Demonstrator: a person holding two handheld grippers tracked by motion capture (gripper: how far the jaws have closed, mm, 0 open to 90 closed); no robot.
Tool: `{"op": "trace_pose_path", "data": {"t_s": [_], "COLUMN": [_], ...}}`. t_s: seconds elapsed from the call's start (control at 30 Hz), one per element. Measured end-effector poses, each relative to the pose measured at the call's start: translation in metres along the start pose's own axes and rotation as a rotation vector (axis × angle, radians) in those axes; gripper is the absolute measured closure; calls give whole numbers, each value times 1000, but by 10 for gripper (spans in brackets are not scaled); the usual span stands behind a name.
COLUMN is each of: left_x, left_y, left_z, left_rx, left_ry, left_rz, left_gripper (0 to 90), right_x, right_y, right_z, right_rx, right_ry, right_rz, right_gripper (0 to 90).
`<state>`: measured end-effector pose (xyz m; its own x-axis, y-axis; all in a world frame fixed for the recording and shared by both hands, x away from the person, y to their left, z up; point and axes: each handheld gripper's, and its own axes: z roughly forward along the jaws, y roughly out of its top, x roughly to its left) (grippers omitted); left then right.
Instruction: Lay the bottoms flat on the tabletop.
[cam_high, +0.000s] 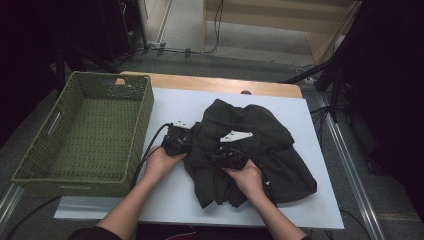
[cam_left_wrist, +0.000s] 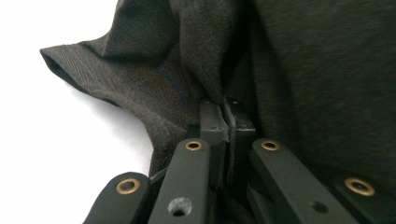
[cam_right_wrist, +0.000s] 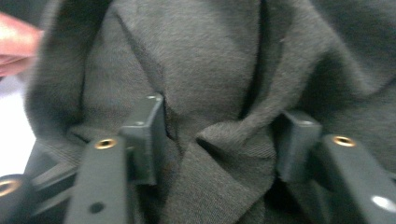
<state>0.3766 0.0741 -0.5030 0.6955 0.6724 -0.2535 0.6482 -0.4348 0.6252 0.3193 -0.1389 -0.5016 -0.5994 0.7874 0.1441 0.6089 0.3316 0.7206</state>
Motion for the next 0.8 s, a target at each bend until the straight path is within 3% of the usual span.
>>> {"op": "trace_pose_path", "data": {"t_s": [0.13,0.2,0.27,0.43,0.63,0.7,0.8], "left_x": [0,1,1,-4,-19,-26,-36], "left_y": [-2,-1,0,3,3,2,-3], "left_z": [-1,-4,-9,-34,-54,-58,-62], "left_rx": [0,7,-1,-48,-78,-73,-66], "left_ry": [-36,-59,-63,-88,-112,-128,-127], "left_rz": [-38,-65,-69,-89,-59,-61,-31], "left_gripper": [891,892,892,891,891,890,890], "right_x": [-5,-7,-9,-24,-43,-48,-53], "right_y": [0,5,11,30,42,45,50], "right_z": [6,3,-5,-40,-78,-90,-104], "right_rx": [3,7,6,-95,-199,-229,-263], "right_ry": [22,23,11,-1,-33,-48,-64], "right_rz": [-22,-34,-53,-32,7,14,24], "right_gripper": [701,758,777,785,787,787,787]}}
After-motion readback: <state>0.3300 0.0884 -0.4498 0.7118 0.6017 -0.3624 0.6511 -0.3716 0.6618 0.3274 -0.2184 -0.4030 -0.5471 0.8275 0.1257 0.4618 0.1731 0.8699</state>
